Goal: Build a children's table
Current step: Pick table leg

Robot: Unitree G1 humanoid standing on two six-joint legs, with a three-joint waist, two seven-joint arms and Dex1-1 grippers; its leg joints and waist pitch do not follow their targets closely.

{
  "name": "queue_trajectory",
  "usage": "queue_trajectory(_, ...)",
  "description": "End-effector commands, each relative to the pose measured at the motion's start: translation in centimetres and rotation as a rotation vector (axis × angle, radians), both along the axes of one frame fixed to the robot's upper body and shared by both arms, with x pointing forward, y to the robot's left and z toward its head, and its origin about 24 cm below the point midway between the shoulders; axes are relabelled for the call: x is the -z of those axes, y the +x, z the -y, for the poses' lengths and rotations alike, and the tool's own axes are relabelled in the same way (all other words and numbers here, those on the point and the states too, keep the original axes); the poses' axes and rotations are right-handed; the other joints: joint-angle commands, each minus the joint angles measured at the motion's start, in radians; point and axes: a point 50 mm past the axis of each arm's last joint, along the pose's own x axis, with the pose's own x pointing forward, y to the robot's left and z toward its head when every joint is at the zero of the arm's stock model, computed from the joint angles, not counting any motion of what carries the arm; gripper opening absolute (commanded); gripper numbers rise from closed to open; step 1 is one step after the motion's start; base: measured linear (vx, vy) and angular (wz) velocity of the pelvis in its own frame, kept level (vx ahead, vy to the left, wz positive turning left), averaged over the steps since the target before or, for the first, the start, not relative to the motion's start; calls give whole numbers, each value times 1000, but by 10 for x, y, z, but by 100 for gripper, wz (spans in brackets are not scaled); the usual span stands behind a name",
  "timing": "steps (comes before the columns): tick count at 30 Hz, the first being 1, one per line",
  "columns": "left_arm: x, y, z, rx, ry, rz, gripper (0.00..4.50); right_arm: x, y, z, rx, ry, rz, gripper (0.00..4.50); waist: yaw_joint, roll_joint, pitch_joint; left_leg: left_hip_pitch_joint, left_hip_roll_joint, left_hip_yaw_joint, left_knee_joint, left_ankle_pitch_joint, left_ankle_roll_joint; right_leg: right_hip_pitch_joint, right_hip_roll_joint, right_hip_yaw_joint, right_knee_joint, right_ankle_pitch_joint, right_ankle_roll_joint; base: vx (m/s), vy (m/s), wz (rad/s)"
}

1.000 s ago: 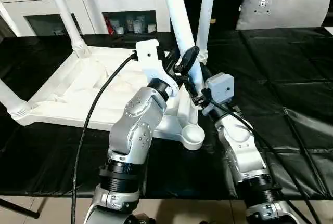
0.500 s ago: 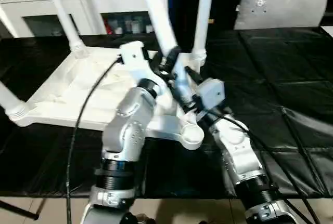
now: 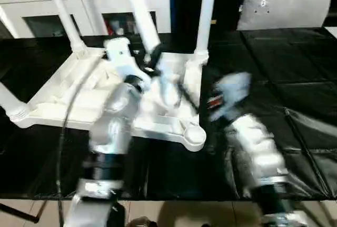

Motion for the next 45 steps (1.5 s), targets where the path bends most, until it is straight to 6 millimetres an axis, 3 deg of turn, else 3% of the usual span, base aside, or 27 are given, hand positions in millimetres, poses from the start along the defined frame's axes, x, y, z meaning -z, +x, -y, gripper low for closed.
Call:
queue_trajectory(1,-6,1,-2,58,25,19,183,-7,5,13,48,39,-47,450,2,-7,-77,16,106,-54,-72,-106,99,53,-124,85,-58,-158,-102,0,0,0)
queue_trajectory(4,-7,-1,-4,119,21,18,183,-8,8,23,32,65,-131,450,6,-12,-77,16,103,-52,-70,-95,99,60,-127,86,-58,-162,-111,0,0,0)
queue_trajectory(5,-8,-1,-5,142,16,18,183,-9,9,26,29,75,-158,450,6,-9,-77,16,104,-51,-70,-90,100,56,-125,86,-59,-164,-110,0,0,0)
queue_trajectory(6,-9,-2,-5,173,7,16,183,-8,11,30,17,77,-199,450,6,-15,-78,16,103,-50,-69,-88,101,55,-124,85,-59,-164,-108,0,0,0)
queue_trajectory(7,-9,-2,-5,173,7,16,183,-8,11,30,17,77,-199,450,7,-13,-79,15,102,-51,-68,-80,100,57,-126,84,-57,-164,-111,0,0,0)
queue_trajectory(10,-12,-7,-7,296,-20,12,183,-9,10,40,-62,65,-300,450,12,-18,-79,14,99,-49,-65,-58,104,61,-127,84,-55,-166,-110,0,0,0)
queue_trajectory(14,-13,-10,-8,347,-36,8,183,-12,8,41,-153,119,-351,450,16,-19,-77,14,99,-47,-64,-55,109,56,-125,81,-61,-201,-100,0,0,0)
queue_trajectory(21,-21,-13,-7,420,-32,47,183,-21,5,38,-286,87,-338,450,30,-23,-77,17,100,-46,-64,-55,93,53,-124,80,-67,-246,-74,0,0,0)
queue_trajectory(27,-28,-27,3,620,-56,106,183,-31,-1,34,-440,56,-329,450,38,-23,-77,16,103,-46,-63,-46,99,52,-126,82,-61,-222,-89,0,0,0)
queue_trajectory(33,-33,-36,11,773,-59,141,183,-37,-4,32,-546,10,-297,450,52,-27,-76,18,100,-43,-64,-54,87,53,-124,82,-67,-281,-65,0,0,0)
queue_trajectory(38,-35,-45,20,929,-28,156,183,-45,-10,26,-727,-39,-281,450,55,-28,-77,17,101,-43,-62,-40,103,52,-123,82,-65,-260,-71,0,0,0)
queue_trajectory(45,-39,-49,25,992,-17,188,183,-44,-10,21,-823,-78,-317,389,58,-31,-77,16,101,-43,-61,-39,100,53,-124,81,-66,-283,-67,0,0,0)
